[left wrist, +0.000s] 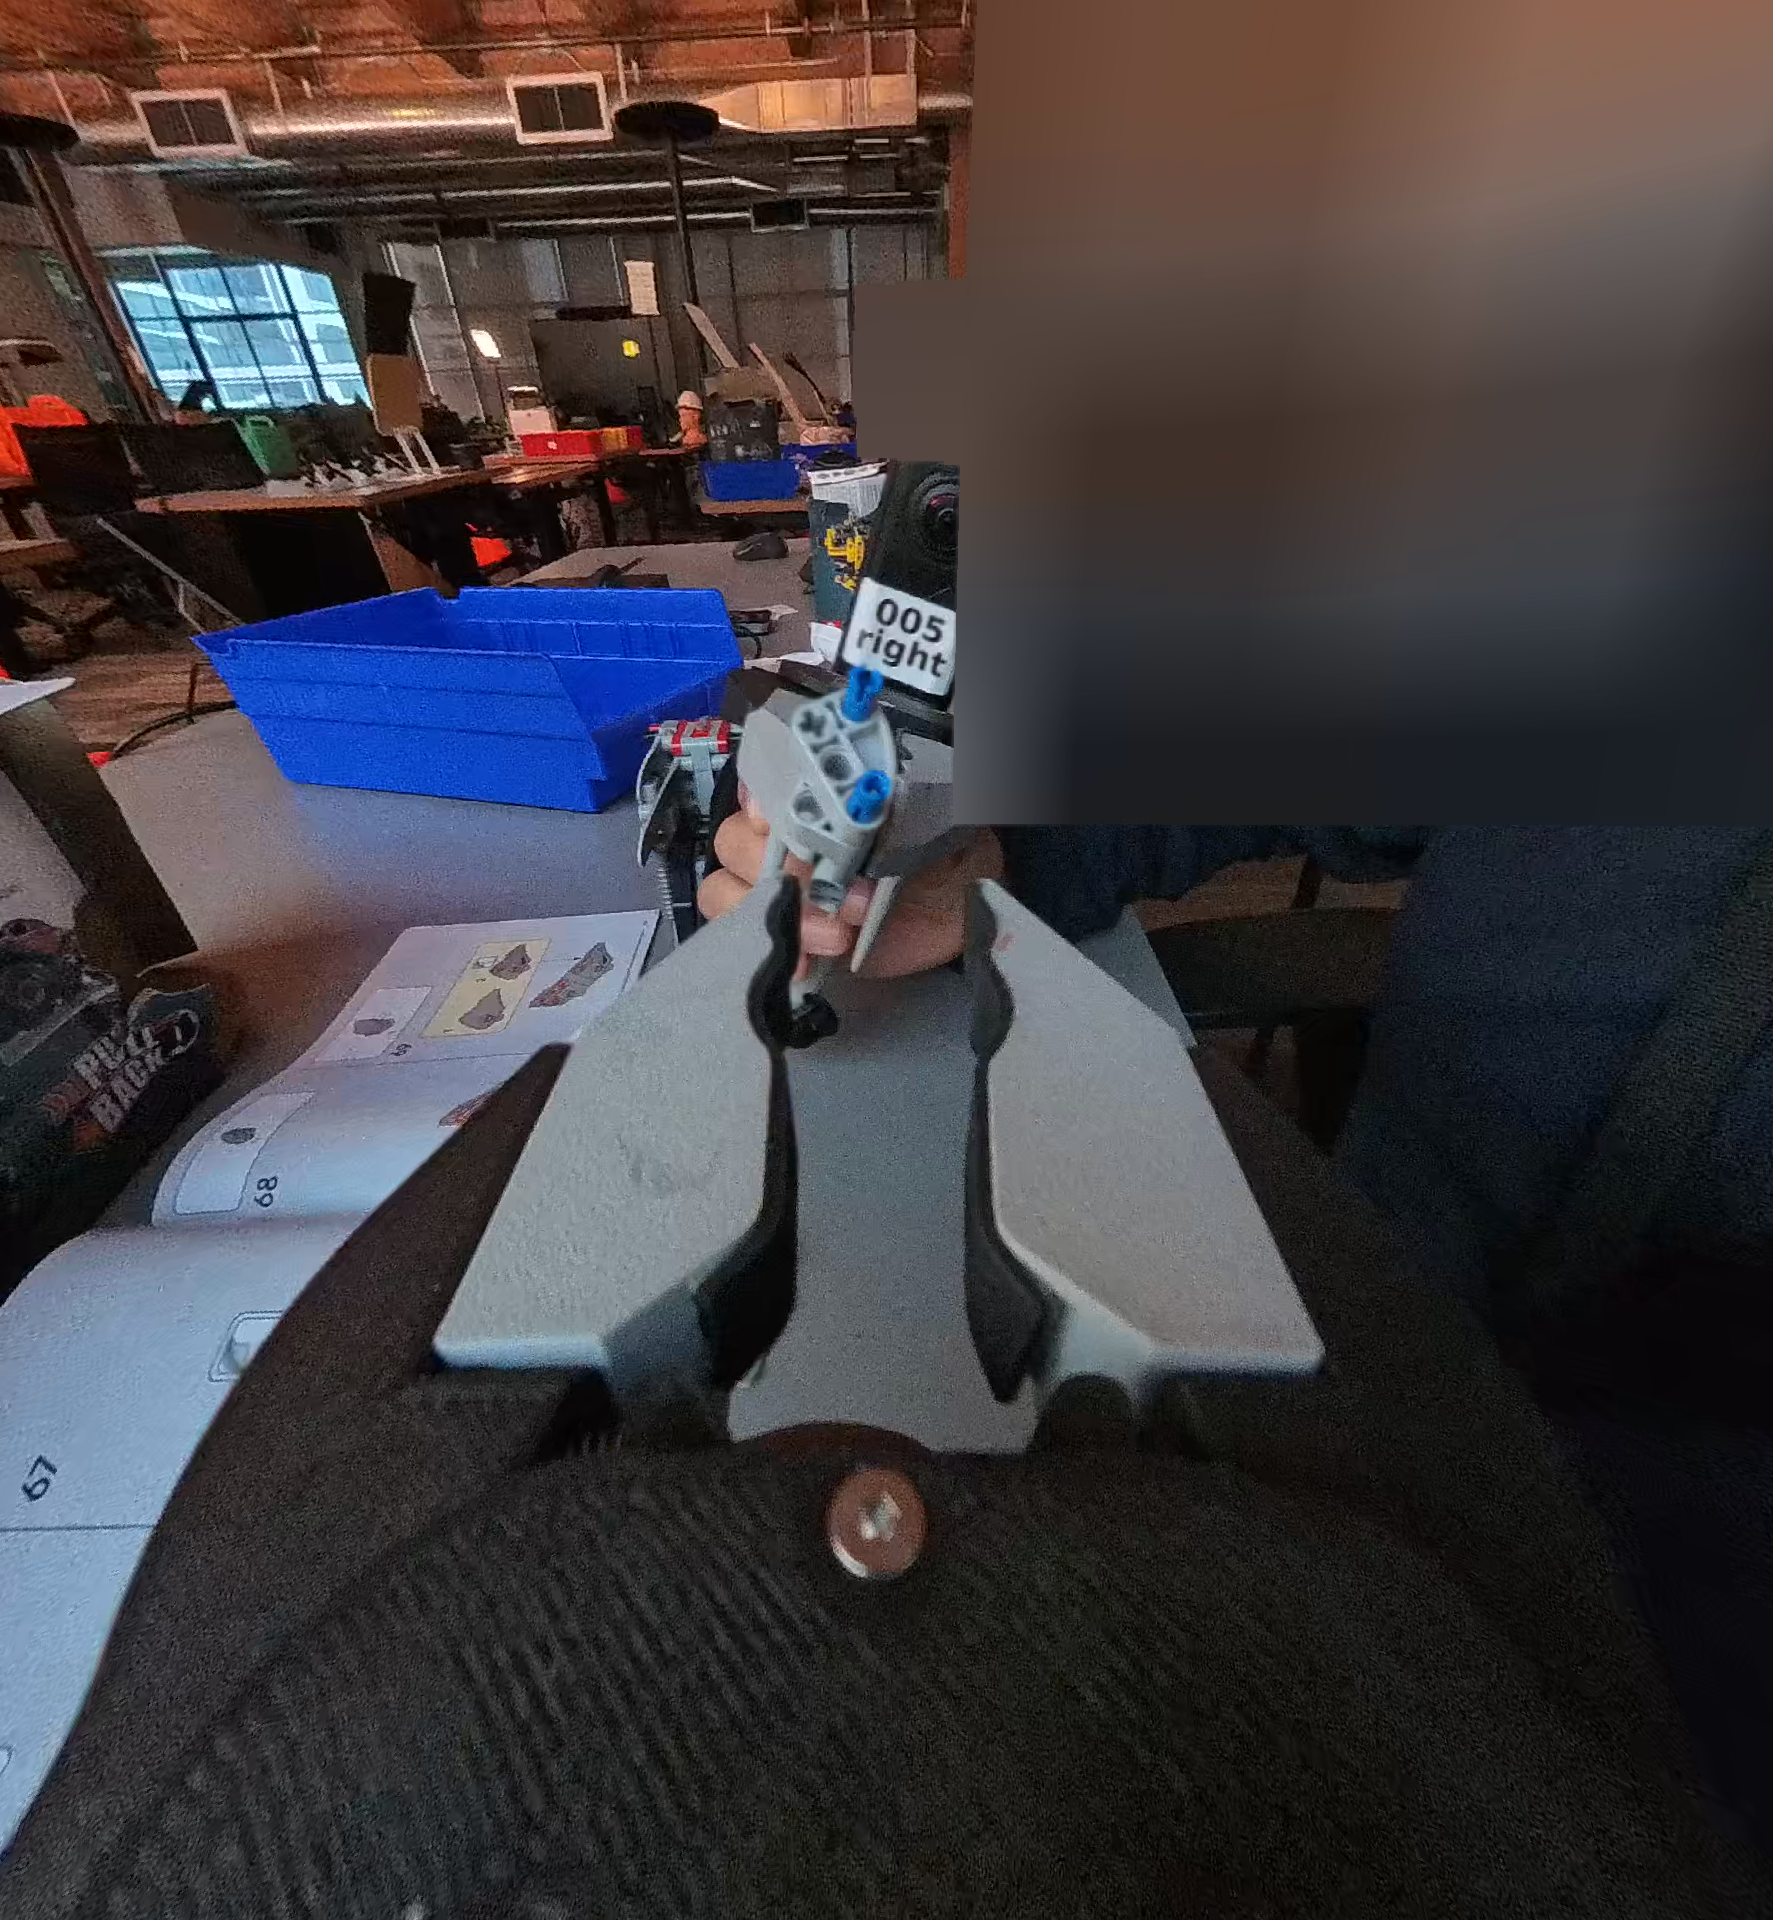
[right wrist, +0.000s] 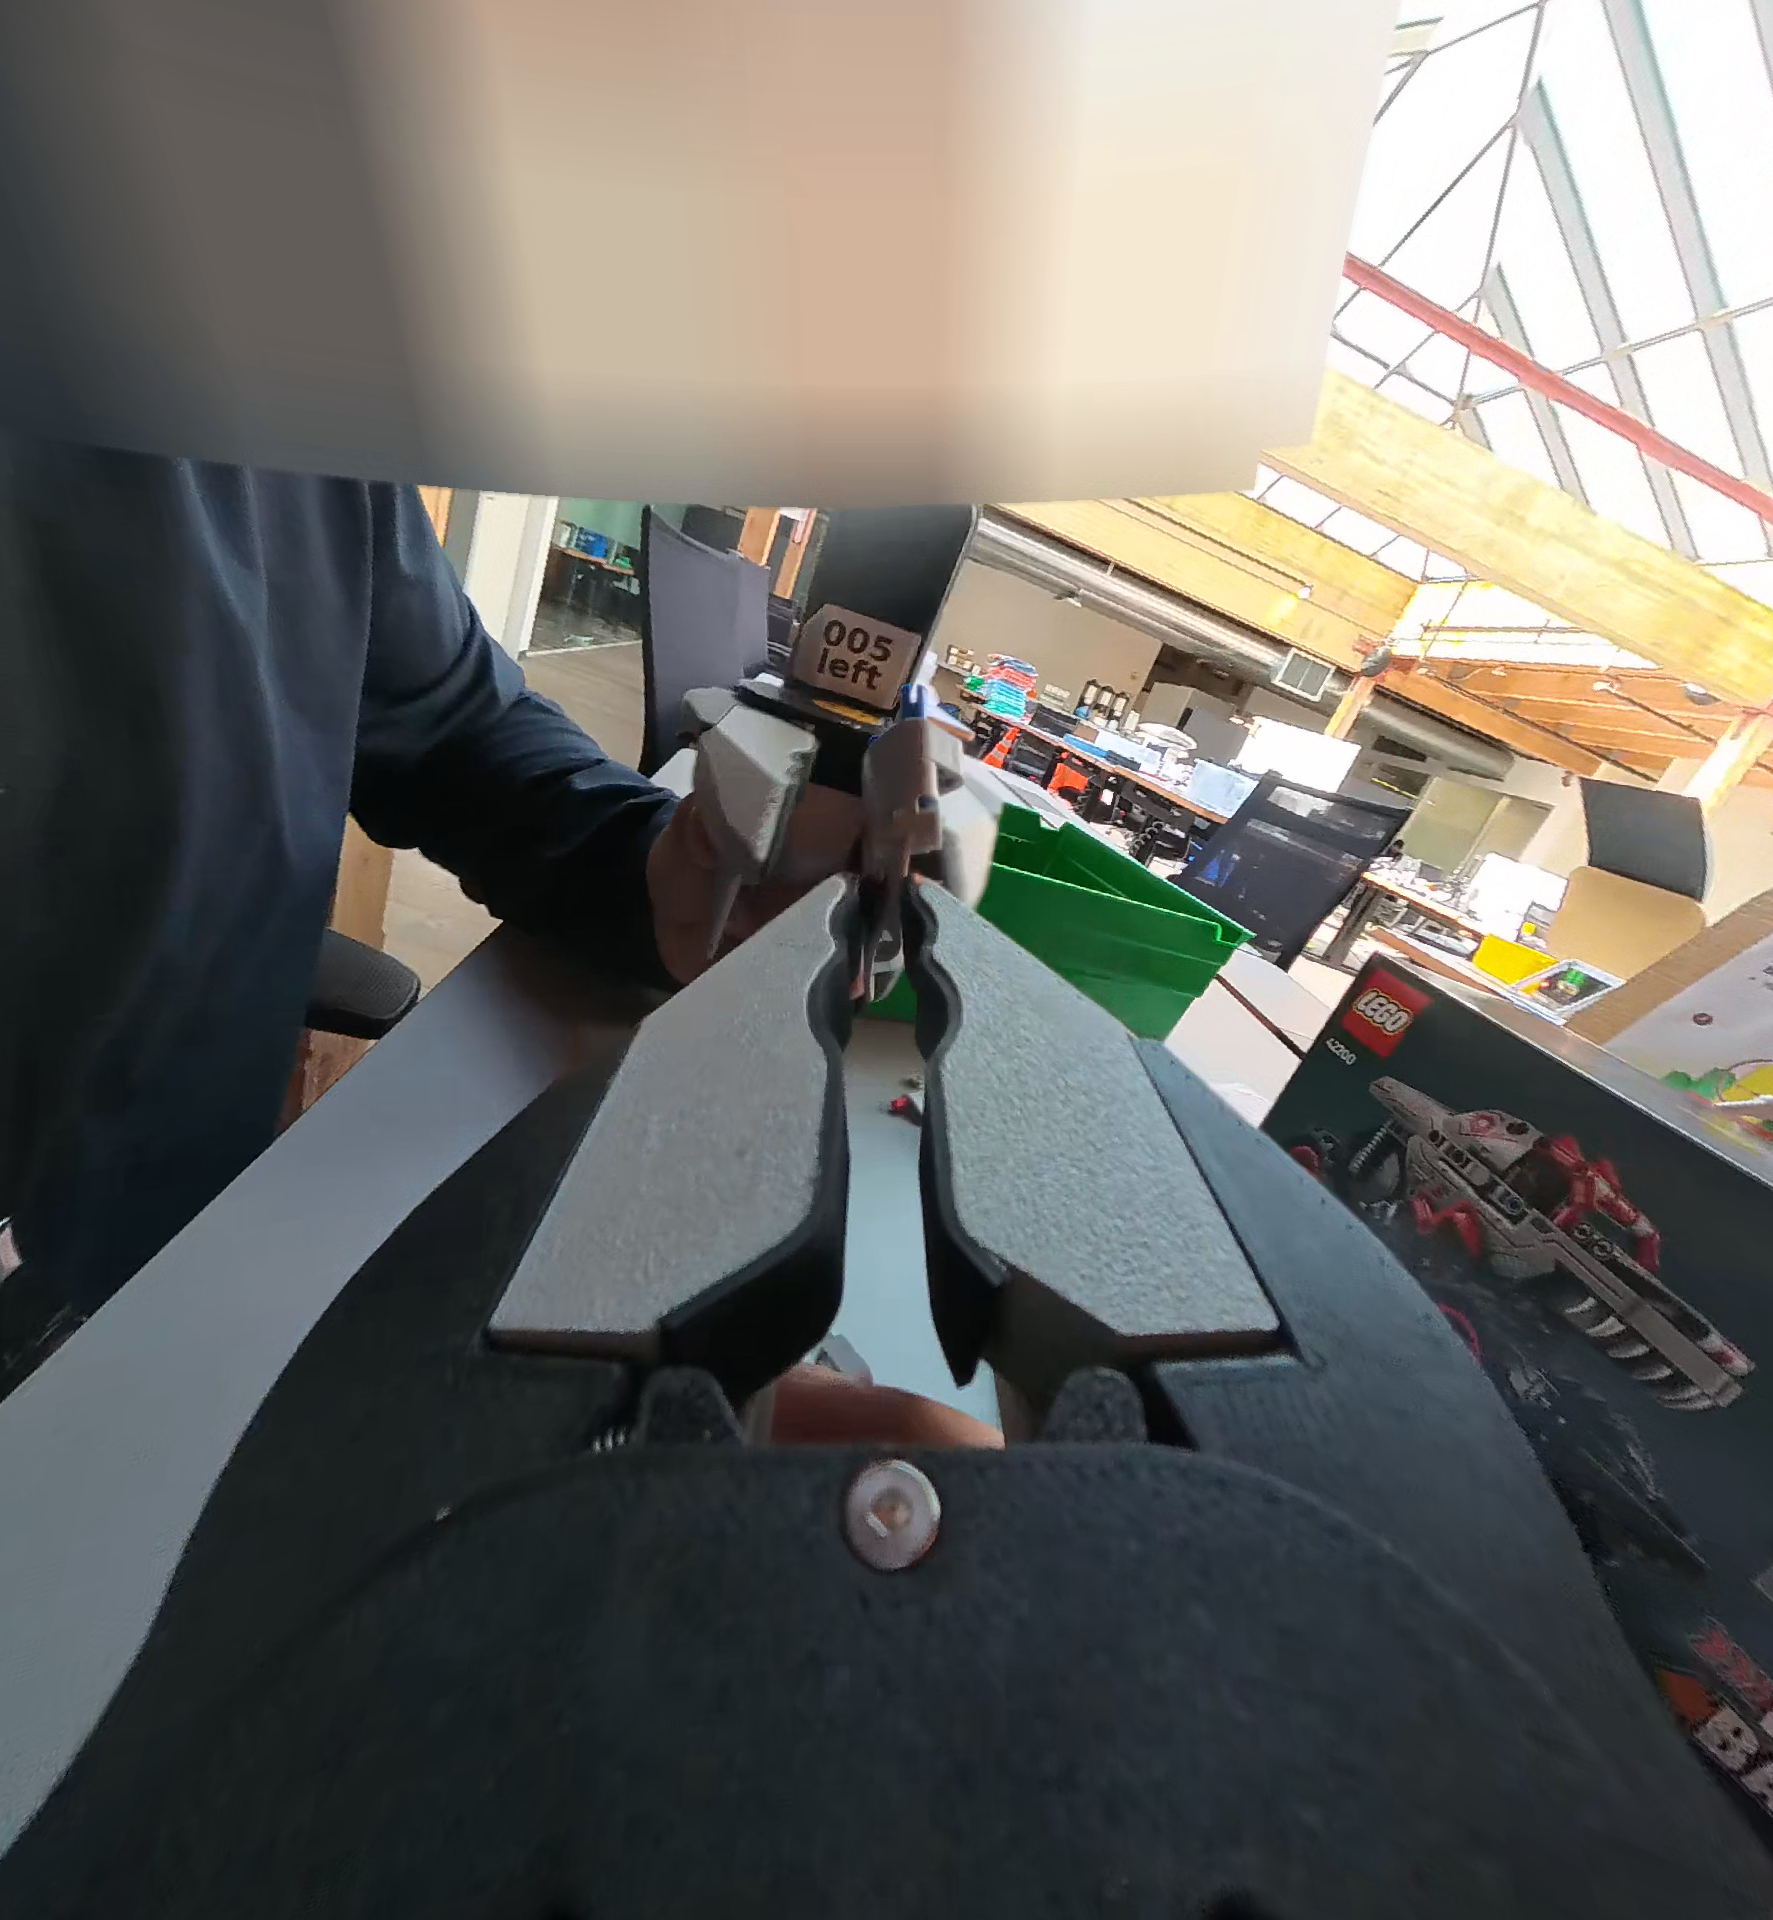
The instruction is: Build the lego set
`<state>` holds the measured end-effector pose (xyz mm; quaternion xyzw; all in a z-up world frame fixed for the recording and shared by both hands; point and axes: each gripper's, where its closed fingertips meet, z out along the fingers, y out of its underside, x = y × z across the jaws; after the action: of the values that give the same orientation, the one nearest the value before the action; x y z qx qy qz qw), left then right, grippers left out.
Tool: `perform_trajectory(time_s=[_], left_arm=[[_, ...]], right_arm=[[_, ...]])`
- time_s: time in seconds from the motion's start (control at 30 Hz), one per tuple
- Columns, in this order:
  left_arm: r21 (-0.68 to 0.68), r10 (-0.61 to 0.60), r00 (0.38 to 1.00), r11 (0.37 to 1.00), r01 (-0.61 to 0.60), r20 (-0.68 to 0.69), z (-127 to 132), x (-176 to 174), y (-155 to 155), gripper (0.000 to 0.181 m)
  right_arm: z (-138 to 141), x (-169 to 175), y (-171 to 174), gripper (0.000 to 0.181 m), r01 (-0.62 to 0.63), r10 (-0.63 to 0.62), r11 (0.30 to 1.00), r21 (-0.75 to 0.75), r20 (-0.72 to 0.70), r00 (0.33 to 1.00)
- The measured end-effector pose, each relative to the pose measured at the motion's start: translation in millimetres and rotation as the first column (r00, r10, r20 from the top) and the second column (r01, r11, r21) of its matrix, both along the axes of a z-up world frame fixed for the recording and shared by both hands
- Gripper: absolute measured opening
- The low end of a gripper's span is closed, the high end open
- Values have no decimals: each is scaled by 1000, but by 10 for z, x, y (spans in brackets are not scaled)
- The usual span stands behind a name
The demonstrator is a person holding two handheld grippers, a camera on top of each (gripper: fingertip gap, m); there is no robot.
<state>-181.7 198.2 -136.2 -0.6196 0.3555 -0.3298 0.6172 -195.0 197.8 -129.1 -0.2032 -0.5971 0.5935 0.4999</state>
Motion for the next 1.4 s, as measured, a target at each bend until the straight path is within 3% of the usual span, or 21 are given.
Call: perform_trajectory(time_s=[0.1, 0.2, 0.3, 0.43, 0.63, 1.13, 1.4], left_arm=[[21, 48, 999, 999, -49, 22, 67, -81, 41, 33], [50, 32, 999, 998, -32, -2, 60, -78, 3, 15], [83, 78, 994, 994, -72, -77, 0, -79, 29, 14], [162, 215, 940, 971, -176, -264, -118, -166, 134, 14], [328, 318, 856, 926, -188, -407, -181, -171, 130, 14], [239, 344, 807, 937, -257, -480, -391, -265, 260, 14], [263, 369, 793, 926, -270, -485, -379, -349, 256, 14]], right_arm=[[-90, -45, -10, 3, 28, -30, 998, 60, 33, 999], [-123, -48, -71, 3, 19, -22, 995, 94, 35, 999], [-247, -123, -76, 5, 35, -46, 991, 127, 88, 995], [-392, -198, 9, 17, 78, -105, 983, 163, 164, 981], [-421, -192, 24, 19, 56, -82, 991, 126, 216, 973], [-400, -194, 120, 31, 32, -9, 997, -66, 331, 944], [-240, 126, -131, 20, -21, -9, 993, 117, 244, 970]])
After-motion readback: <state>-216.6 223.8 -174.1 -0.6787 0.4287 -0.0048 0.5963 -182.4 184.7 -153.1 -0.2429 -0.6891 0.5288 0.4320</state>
